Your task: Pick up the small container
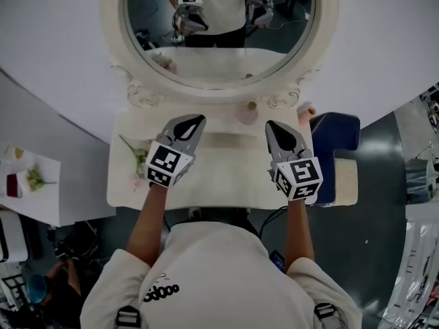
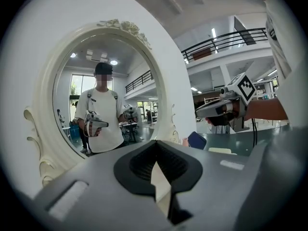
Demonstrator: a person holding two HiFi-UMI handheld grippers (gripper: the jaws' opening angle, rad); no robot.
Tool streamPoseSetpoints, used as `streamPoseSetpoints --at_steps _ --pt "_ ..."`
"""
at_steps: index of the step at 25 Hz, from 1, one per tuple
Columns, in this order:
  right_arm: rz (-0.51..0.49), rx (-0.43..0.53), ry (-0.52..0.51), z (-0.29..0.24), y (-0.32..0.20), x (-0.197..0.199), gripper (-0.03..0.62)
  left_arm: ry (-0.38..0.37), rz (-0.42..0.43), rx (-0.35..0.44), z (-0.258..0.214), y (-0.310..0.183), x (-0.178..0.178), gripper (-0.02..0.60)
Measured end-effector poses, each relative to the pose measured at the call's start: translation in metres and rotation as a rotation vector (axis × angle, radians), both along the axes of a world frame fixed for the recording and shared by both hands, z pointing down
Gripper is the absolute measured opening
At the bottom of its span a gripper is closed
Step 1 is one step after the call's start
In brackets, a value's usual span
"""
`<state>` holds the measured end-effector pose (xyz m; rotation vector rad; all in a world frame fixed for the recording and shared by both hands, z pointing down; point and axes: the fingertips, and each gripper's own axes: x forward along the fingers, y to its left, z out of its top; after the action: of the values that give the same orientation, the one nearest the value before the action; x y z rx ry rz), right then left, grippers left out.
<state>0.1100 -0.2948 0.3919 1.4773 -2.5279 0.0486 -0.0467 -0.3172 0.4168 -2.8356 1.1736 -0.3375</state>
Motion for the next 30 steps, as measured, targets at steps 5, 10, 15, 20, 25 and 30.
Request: streamPoseSetpoints --at_steps 5,10,15,20,25,30 --pt "-0.035 -0.04 -0.016 0.013 -0.039 0.021 0.003 0.032 -0.081 -0.028 0.008 -0.031 0.011 0.018" --pt "-0.079 -0.102 0.009 0.046 -0.077 0.028 0.056 0.018 -0.128 -0.058 0.021 -0.052 0.019 0.018" --pt "-0.136 -0.177 0.032 0.093 -0.104 0.018 0.132 -0.001 -0.186 -0.113 0.043 -0.066 0.008 0.018" --pt "-0.172 -0.24 0.063 0.136 -0.125 0.01 0.189 -0.023 -0.23 -0.162 0.065 -0.076 0.0 0.018" --pt "-0.197 -0.257 0.12 0.167 -0.14 0.0 0.201 -0.024 -0.274 -0.202 0.082 -0.073 -0.007 0.018" --pt "-0.213 -0.24 0.161 0.186 -0.151 -0.012 0.201 -0.035 -0.309 -0.242 0.097 -0.062 -0.015 0.018"
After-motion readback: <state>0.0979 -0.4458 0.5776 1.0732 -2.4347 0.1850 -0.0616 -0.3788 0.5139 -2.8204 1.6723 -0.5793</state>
